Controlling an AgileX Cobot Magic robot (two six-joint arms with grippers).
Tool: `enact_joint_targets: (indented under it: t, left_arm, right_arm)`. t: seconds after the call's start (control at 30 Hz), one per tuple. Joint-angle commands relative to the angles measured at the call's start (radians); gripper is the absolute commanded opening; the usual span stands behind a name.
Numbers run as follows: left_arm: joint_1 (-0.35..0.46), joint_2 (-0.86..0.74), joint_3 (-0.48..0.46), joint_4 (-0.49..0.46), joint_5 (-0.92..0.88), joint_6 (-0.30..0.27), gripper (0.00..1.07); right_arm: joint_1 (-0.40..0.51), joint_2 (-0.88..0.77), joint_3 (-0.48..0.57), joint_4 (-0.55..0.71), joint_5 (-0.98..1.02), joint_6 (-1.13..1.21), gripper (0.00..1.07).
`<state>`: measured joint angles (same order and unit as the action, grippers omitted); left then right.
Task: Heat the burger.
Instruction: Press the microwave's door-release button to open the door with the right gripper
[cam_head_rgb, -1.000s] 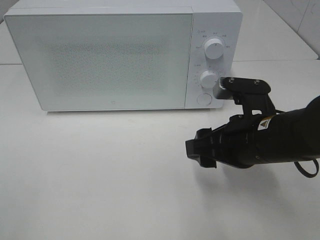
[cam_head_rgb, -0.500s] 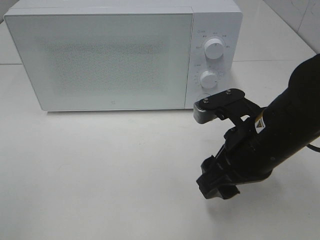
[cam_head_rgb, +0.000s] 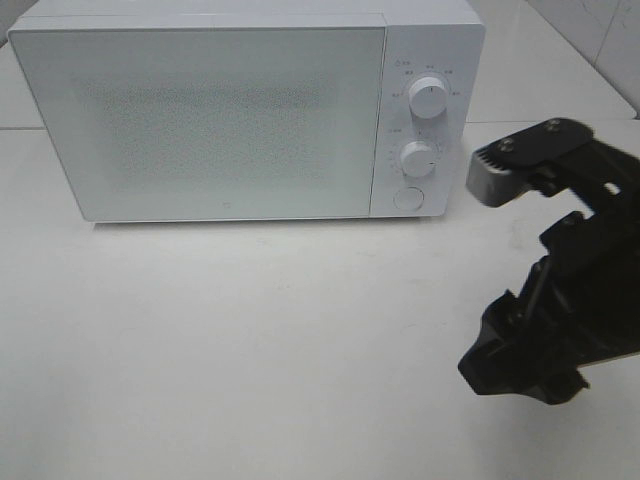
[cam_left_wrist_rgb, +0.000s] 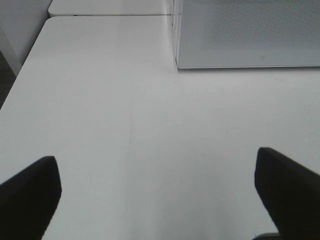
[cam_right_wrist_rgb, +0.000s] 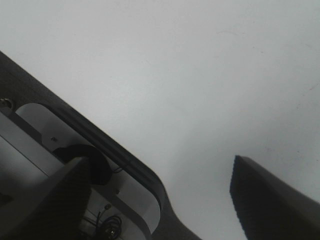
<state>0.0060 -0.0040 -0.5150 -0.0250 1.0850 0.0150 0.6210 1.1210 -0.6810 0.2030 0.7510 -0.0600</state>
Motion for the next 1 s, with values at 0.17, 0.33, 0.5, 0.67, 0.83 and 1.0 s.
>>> enact_joint_targets:
  t: [0.17, 0.33, 0.5, 0.67, 0.83, 1.0]
  left_arm:
    - [0.002, -0.017, -0.001, -0.011, -0.012, -0.001, 0.98]
    - [0.002, -0.017, -0.001, -0.011, -0.012, -0.001, 0.98]
    - [0.002, -0.017, -0.001, -0.011, -0.012, -0.001, 0.98]
    - [0.002, -0.017, -0.001, -0.011, -0.012, -0.001, 0.98]
    - [0.002, -0.017, -0.001, -0.011, -0.012, -0.001, 0.98]
    - [0.002, -0.017, -0.001, -0.011, -0.012, -0.001, 0.98]
  right_arm:
    - [-0.003, -0.216, -0.004, -0.037, 0.112, 0.013, 0.76]
    - [-0.004, -0.389, 0.002, -0.099, 0.18, 0.034, 0.76]
    - [-0.051, -0.547, 0.002, -0.153, 0.275, 0.095, 0.76]
    - [-0.155, -0.659, 0.002, -0.187, 0.325, 0.094, 0.76]
    - [-0.245, -0.803, 0.003, -0.261, 0.343, 0.1, 0.76]
    - [-0.32, -0.968, 0.036, -0.277, 0.344, 0.109, 0.76]
